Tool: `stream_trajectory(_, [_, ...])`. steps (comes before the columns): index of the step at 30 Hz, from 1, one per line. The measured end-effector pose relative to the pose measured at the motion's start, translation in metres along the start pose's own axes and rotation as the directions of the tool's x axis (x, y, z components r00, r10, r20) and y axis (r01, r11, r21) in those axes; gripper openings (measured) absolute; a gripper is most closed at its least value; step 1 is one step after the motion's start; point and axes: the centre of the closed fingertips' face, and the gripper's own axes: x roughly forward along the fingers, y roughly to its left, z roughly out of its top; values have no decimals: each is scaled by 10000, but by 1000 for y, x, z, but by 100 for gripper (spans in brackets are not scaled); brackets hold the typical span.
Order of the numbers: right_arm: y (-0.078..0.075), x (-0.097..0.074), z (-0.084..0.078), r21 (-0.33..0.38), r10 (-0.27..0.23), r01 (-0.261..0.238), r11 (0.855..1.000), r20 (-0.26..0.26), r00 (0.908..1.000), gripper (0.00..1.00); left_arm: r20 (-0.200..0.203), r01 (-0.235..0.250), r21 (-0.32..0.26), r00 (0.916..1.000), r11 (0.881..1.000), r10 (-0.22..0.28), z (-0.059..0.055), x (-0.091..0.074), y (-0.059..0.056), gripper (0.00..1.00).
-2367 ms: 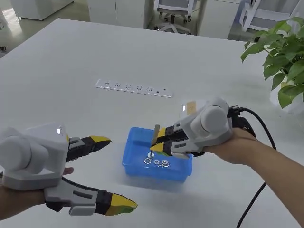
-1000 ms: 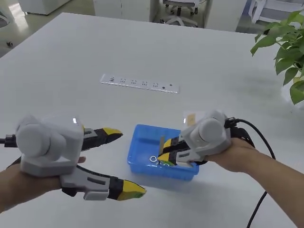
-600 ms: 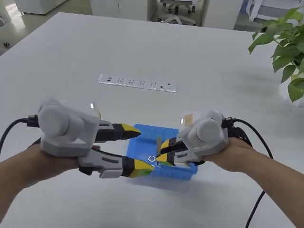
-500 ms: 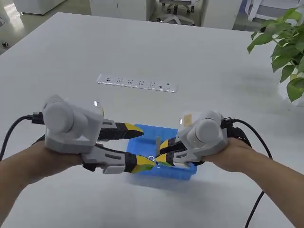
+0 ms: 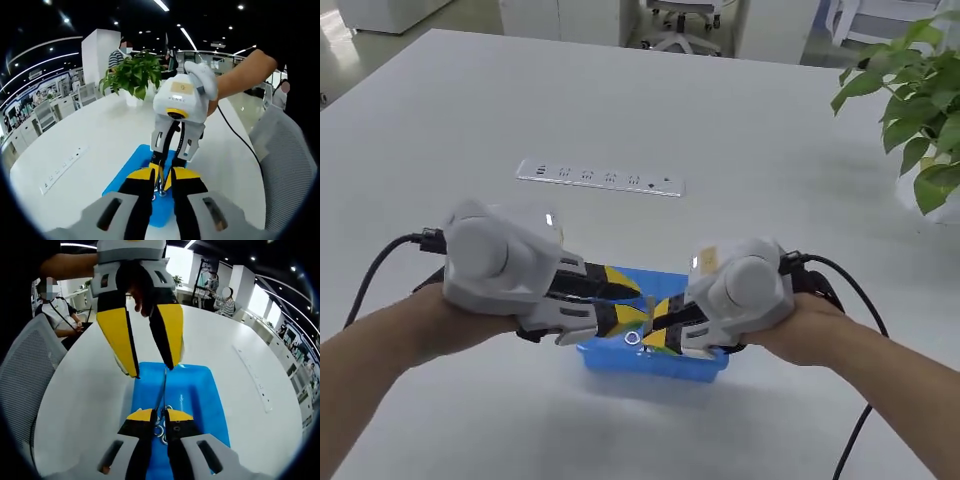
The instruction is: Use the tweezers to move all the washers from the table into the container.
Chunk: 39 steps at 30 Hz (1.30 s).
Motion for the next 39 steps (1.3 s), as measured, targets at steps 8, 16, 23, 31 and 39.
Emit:
stream_trajectory(8, [2,0,0,-393,236,-240,9989,-103,9997,10,-73,175,269,9998,9995,-173,1,8,1,10])
stream_trajectory(16, [1,-1,0,-643,261,-271,9976,-166,9995,11,-162,342,337,9993,9988,-337,1,9,-3,6])
stream_trajectory(23, [1,-6,-1,-712,79,-93,9974,-197,9998,14,-168,181,435,9997,9989,-174,3,6,3,5])
stream_trajectory(31, [1,-14,-1,-604,-148,142,9981,-88,9999,17,-102,151,528,9998,9985,-146,8,2,2,5])
stream_trajectory(39, [3,-20,5,-610,-235,239,9978,68,9997,18,-5,199,698,9998,9974,-199,16,-3,1,5])
